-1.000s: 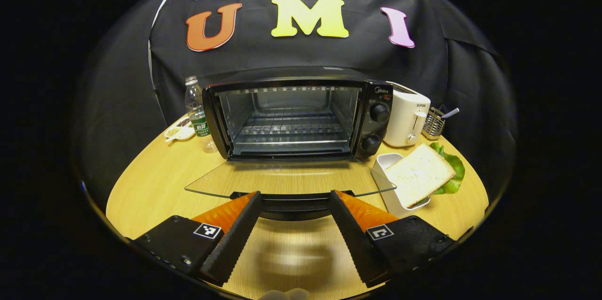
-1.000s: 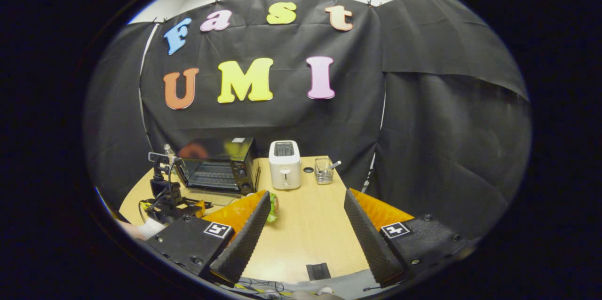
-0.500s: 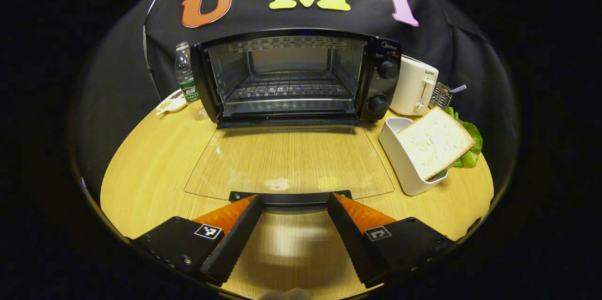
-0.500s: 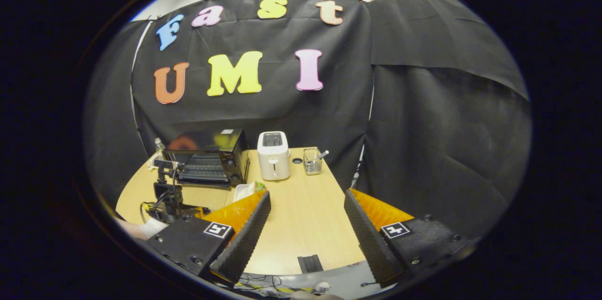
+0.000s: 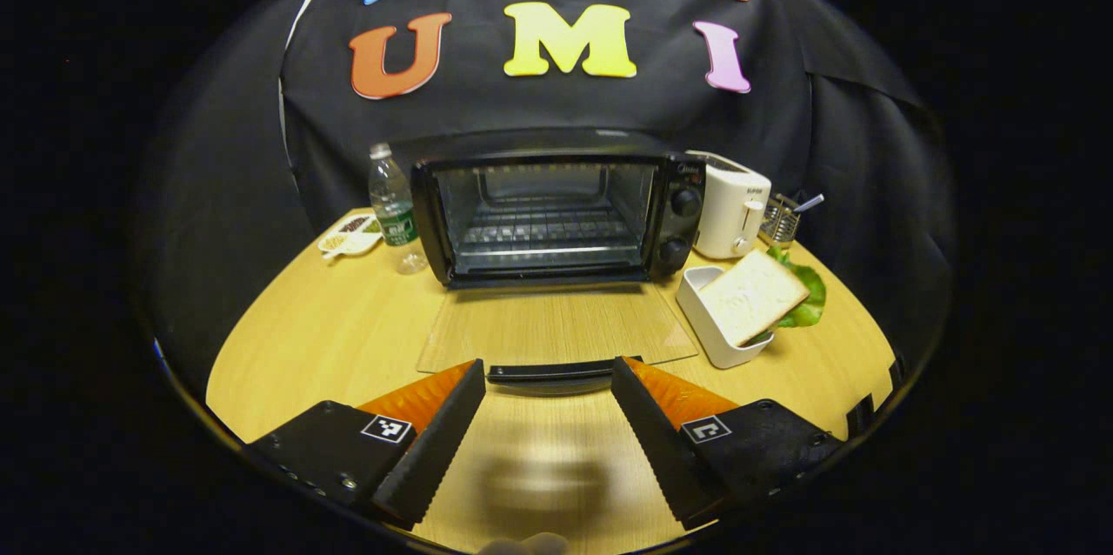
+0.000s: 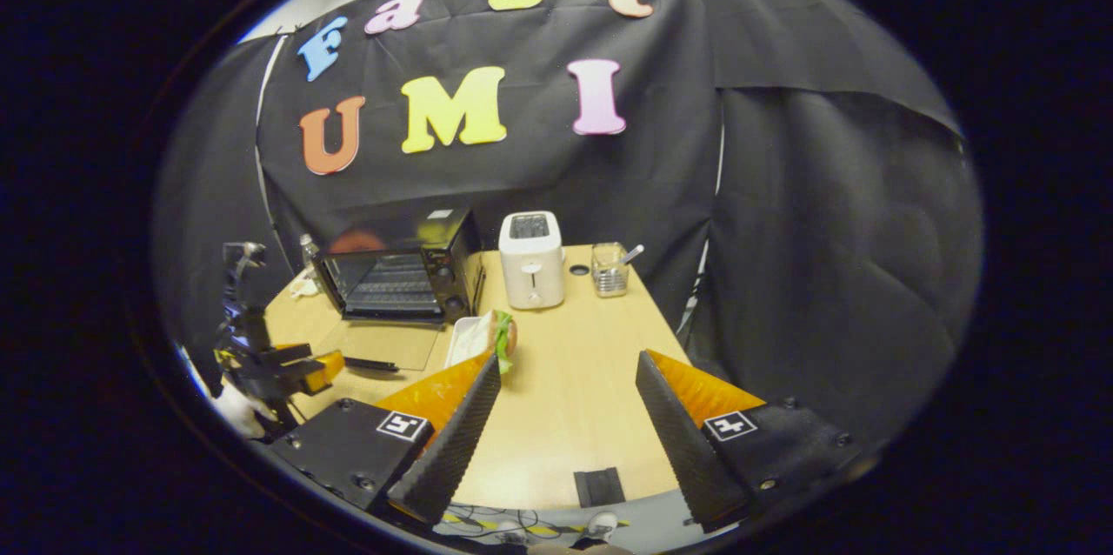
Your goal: Open the electric oven with the left hand, put the food in, and close the electric oven.
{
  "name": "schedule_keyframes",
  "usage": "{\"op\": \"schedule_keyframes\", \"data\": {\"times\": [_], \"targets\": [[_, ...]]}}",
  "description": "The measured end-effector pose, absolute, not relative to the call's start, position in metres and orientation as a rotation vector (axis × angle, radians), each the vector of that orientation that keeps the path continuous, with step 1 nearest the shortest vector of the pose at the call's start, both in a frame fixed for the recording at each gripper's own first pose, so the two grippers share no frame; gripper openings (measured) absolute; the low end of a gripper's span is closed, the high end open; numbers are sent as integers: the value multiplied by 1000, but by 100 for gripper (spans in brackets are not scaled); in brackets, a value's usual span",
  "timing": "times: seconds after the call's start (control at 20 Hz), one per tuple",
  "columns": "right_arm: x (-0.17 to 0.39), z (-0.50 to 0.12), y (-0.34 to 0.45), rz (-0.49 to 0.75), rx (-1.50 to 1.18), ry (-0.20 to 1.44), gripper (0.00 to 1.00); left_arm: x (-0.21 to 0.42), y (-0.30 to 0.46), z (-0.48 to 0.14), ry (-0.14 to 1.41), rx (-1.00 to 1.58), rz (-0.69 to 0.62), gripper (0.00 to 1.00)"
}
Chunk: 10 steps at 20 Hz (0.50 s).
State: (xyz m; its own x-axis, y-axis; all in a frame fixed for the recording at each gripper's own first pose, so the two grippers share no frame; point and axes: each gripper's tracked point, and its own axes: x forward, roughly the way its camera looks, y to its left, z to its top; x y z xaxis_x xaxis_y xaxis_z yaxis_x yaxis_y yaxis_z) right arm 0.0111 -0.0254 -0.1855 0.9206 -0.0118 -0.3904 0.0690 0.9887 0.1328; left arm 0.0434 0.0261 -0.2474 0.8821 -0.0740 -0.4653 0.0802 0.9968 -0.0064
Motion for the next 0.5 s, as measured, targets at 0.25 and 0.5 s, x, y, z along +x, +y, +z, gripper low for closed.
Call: {"op": "schedule_keyframes", "data": {"times": [0.25, 0.5], "targets": [[70, -255, -3, 78, 234, 517, 100, 2, 60, -152, 325, -16, -27, 96], [138, -292, 34, 257, 432, 636, 96, -27, 69, -75, 210, -36, 56, 84]]}}
